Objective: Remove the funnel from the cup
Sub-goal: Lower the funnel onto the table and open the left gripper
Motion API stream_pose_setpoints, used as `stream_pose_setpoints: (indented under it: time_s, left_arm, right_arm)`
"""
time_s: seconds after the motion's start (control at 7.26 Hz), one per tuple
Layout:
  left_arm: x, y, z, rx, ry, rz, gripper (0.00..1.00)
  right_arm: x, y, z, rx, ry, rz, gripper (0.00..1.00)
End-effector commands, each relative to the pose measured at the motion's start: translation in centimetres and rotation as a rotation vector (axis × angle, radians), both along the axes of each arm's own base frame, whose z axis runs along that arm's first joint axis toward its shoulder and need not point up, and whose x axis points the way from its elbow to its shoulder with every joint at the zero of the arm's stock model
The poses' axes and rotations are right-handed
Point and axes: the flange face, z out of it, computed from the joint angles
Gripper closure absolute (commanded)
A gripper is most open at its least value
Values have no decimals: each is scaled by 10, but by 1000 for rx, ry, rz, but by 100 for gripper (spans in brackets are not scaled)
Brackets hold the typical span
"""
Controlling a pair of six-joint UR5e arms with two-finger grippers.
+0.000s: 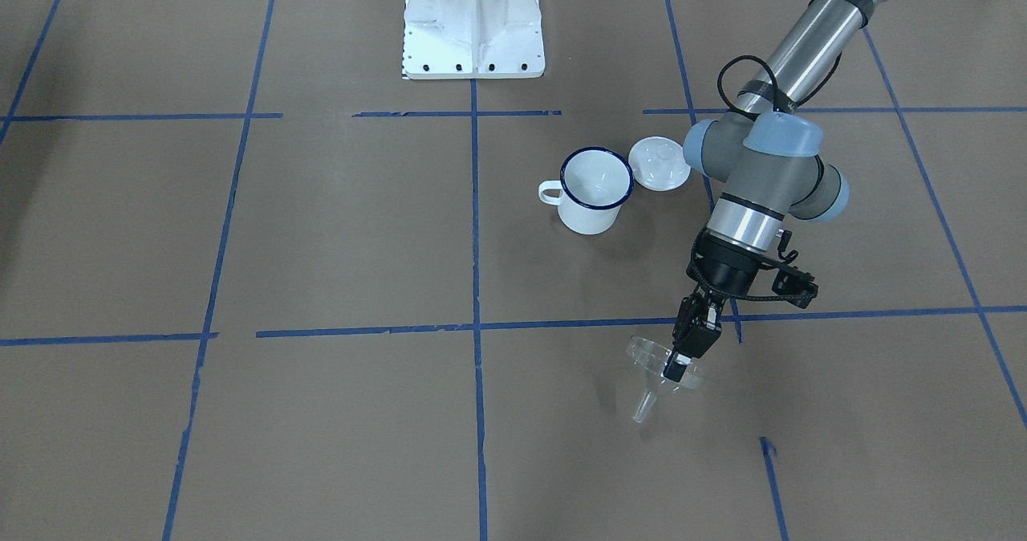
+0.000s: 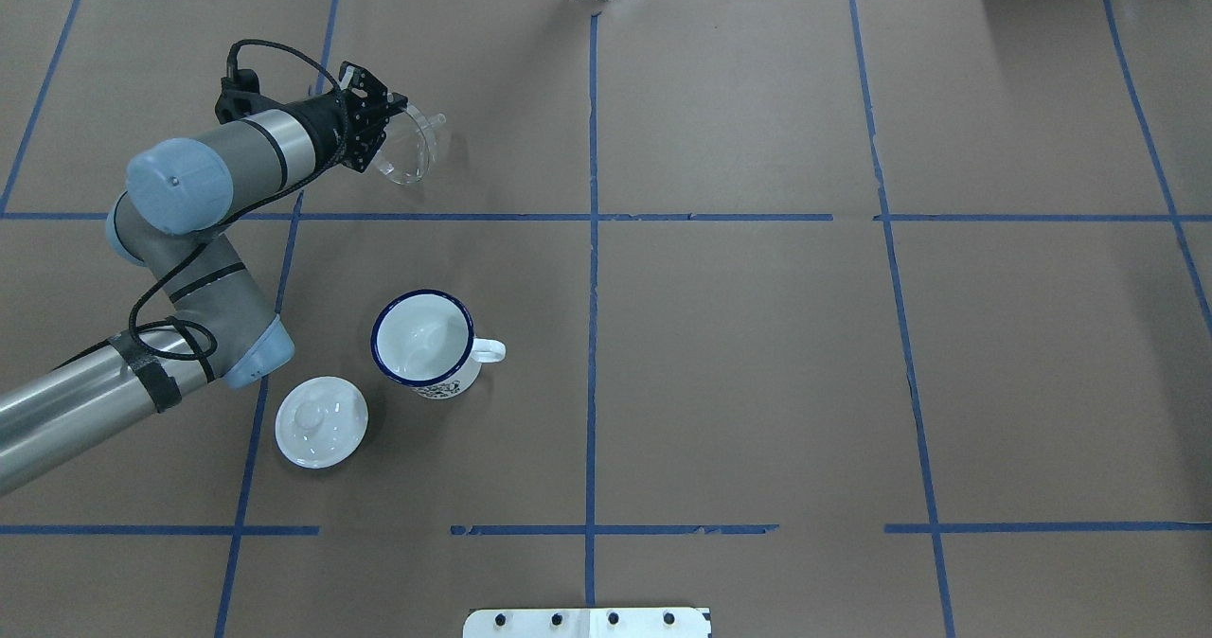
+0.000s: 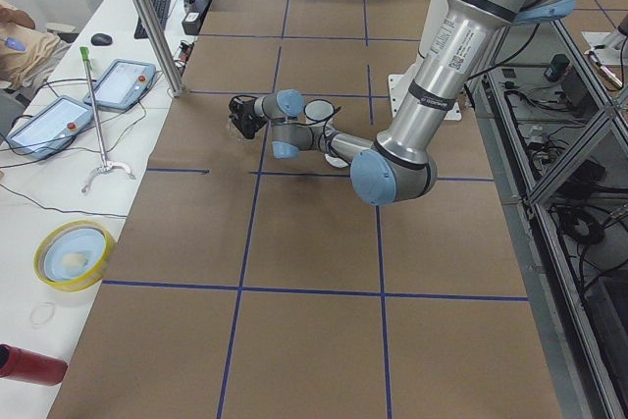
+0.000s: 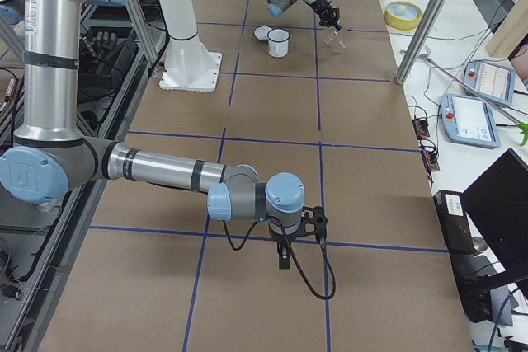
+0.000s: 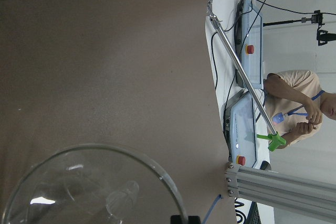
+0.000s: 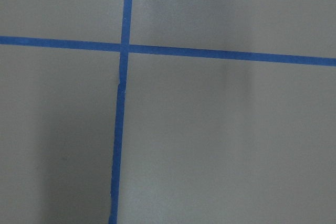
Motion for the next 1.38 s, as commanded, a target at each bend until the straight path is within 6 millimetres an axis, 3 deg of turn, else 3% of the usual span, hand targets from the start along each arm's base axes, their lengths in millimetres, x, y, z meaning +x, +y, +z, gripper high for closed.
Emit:
stream_pose_setpoints:
  time_s: [0.0, 0.69, 0.83, 0.96, 1.1, 1.24]
  left_arm:
    - [0, -1, 1, 1, 1, -3, 100]
    - [0, -6, 8, -9, -11, -8, 97]
    - [0, -6, 9, -11, -12, -8, 87]
    - [1, -6, 8, -11, -12, -6, 61]
    - [1, -6, 8, -11, -12, -6, 51]
    - [0, -6, 8, -11, -12, -8, 32]
  right_arm:
    - [0, 0, 0, 0, 2, 0, 0]
    - [0, 0, 0, 0, 0, 0, 0]
    - [0, 0, 0, 0, 0, 0, 0]
    - [0, 0, 0, 0, 0, 0, 0]
    - [0, 0, 0, 0, 0, 0, 0]
    - [0, 0, 0, 0, 0, 0, 0]
